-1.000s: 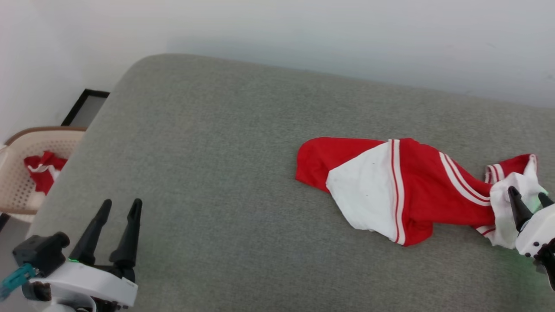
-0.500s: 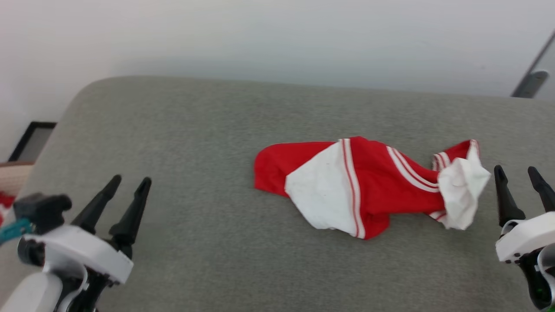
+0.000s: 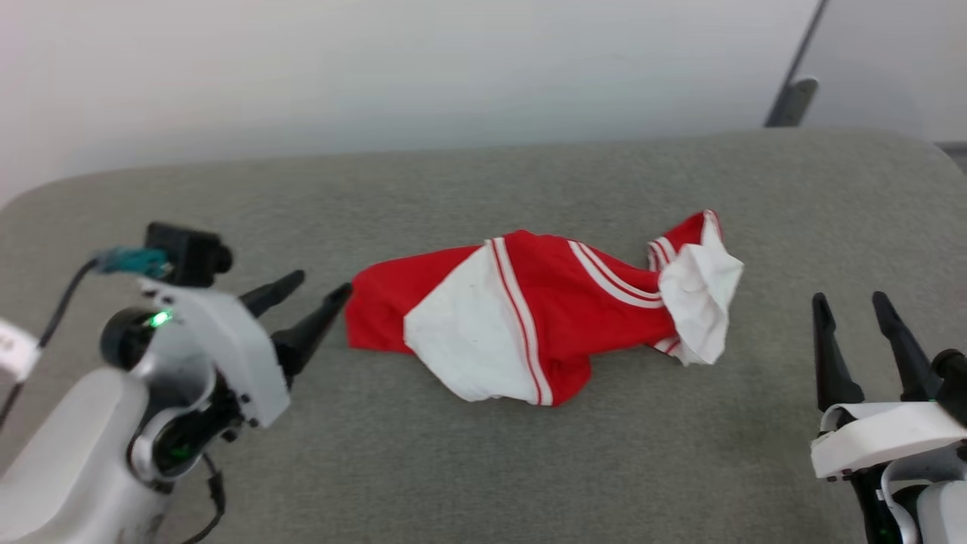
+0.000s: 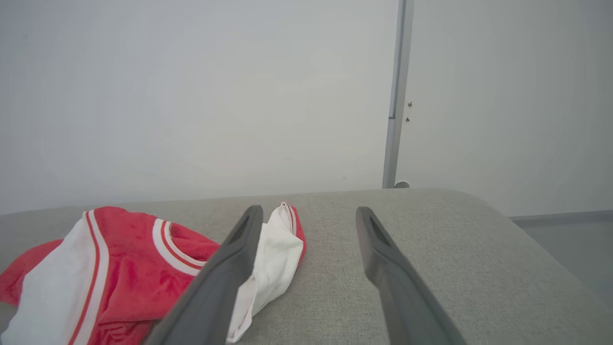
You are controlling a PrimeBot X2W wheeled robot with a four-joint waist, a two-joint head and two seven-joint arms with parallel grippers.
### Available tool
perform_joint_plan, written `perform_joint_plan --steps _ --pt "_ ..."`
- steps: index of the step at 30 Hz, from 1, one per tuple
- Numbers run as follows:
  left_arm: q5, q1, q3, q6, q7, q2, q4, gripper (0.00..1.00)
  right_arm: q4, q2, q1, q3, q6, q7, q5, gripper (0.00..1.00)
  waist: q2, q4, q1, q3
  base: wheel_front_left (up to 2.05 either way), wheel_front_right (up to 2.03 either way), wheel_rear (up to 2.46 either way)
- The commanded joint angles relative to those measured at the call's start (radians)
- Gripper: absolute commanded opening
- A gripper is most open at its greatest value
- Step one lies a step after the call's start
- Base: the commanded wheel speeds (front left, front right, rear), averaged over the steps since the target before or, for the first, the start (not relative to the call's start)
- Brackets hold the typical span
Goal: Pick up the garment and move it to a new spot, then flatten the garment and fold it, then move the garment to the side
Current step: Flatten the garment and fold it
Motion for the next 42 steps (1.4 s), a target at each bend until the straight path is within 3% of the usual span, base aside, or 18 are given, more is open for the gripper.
perform_joint_plan --steps 1,6,11,34,35,36,42 --pt "-0.002 -0.035 -0.023 0.000 0.039 -0.011 0.017 1.00 -0.005 0.010 0.002 0.006 -0.001 -0.012 -0.004 1.00 -0.0001 -0.051 0.0000 0.032 0.00 0.00 0.00" --pt "0.008 -0.107 -0.089 -0.005 0.122 -0.021 0.065 1.00 -0.005 0.030 -0.013 0.017 -0.001 -0.034 -0.010 1.00 -0.0001 -0.089 0.0000 0.067 0.00 0.00 0.00" --pt "0.008 -0.163 -0.174 -0.006 0.136 -0.007 0.088 1.00 -0.010 0.046 -0.023 0.027 -0.001 -0.057 -0.015 1.00 -0.0001 -0.117 0.0000 0.107 0.00 0.00 0.00" --pt "-0.137 -0.344 -0.487 -0.007 -0.049 0.100 0.200 1.00 0.018 0.088 -0.075 0.046 -0.001 -0.108 -0.023 1.00 -0.0001 -0.174 0.0000 0.207 0.00 0.00 0.00" --pt "-0.148 -0.349 -0.497 -0.007 -0.052 0.100 0.207 0.42 0.019 0.088 -0.076 0.046 -0.001 -0.108 -0.023 1.00 -0.0001 -0.174 0.0000 0.209 0.00 0.00 0.00" --pt "-0.156 -0.357 -0.506 -0.007 -0.057 0.101 0.213 0.00 0.020 0.088 -0.076 0.045 -0.001 -0.108 -0.024 1.00 -0.0001 -0.174 0.0000 0.210 0.00 0.00 0.00" --pt "-0.200 -0.395 -0.556 -0.007 -0.080 0.105 0.245 0.00 0.022 0.090 -0.076 0.043 -0.001 -0.111 -0.025 1.00 -0.0001 -0.170 0.0000 0.213 0.00 0.00 0.00"
